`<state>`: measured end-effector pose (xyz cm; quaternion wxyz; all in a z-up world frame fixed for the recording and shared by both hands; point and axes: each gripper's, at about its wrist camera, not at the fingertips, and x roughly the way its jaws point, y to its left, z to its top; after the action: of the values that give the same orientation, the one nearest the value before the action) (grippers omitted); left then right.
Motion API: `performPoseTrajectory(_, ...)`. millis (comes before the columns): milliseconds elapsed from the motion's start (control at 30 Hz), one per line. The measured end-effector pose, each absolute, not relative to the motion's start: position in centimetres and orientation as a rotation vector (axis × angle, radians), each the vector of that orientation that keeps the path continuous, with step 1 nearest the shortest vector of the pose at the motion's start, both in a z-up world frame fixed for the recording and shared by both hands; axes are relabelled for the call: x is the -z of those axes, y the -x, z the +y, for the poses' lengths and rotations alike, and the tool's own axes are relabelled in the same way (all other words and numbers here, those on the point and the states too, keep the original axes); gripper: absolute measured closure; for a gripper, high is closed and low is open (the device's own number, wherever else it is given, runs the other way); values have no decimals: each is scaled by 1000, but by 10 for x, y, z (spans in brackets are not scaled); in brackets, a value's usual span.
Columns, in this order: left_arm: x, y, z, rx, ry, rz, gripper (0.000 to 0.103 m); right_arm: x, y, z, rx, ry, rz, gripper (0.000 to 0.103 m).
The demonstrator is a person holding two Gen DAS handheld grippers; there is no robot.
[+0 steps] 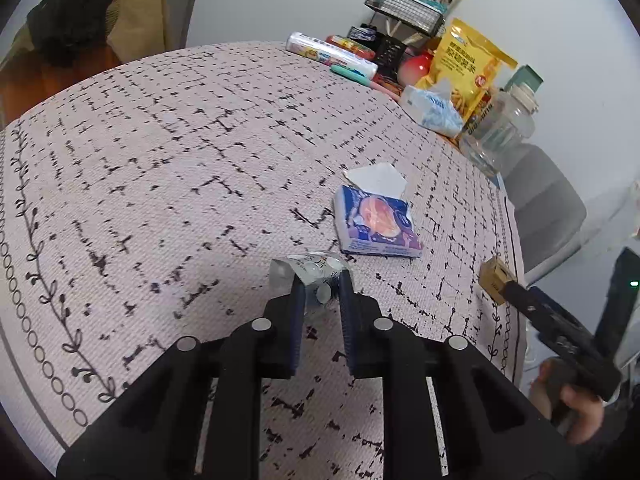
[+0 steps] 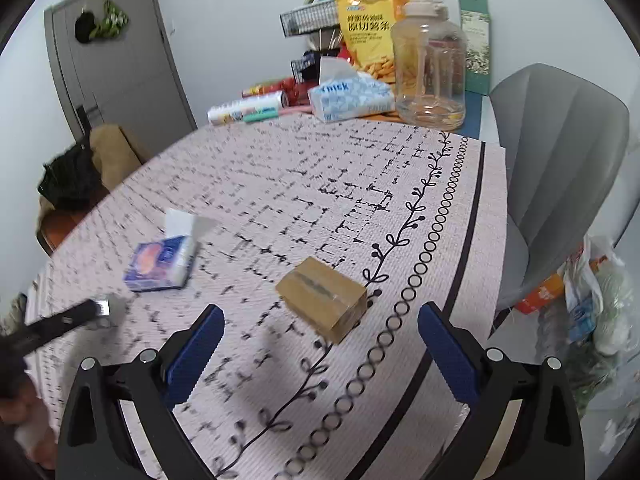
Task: Collect trash
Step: 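Grasp the silver blister pack with the left tool while the right tool grasps the cardboard box, then carry the blister pack and box over the trash bin and open both tools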
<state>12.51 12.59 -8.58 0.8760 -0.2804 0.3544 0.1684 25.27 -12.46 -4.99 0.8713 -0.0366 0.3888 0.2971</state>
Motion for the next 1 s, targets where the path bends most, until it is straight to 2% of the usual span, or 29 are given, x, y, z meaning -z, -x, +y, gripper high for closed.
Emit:
performPoseTrajectory(100,84,-117,131,-363,600,722,93,57,-260,-118,-613,127,818,8)
performPoseTrajectory(233,82,-109,137,-366,623,703,96,57,-265,-110,-628,160,804,16)
performPoseTrajectory(300,80,-106,137,-363,628,692,96,59,-267,-106,-649,172,819,28)
performPoseTrajectory(333,77,-106,136,-361,623,685,96,61,-268,-104,-661,172,832,43)
performPoseTrajectory(367,74,-105,134,-359,618,678,96,62,-268,-103,-671,168,849,52)
performPoseTrajectory(1000,35,-135,76,-210,536,640,96,11,-205,-163,-720,34,743,52)
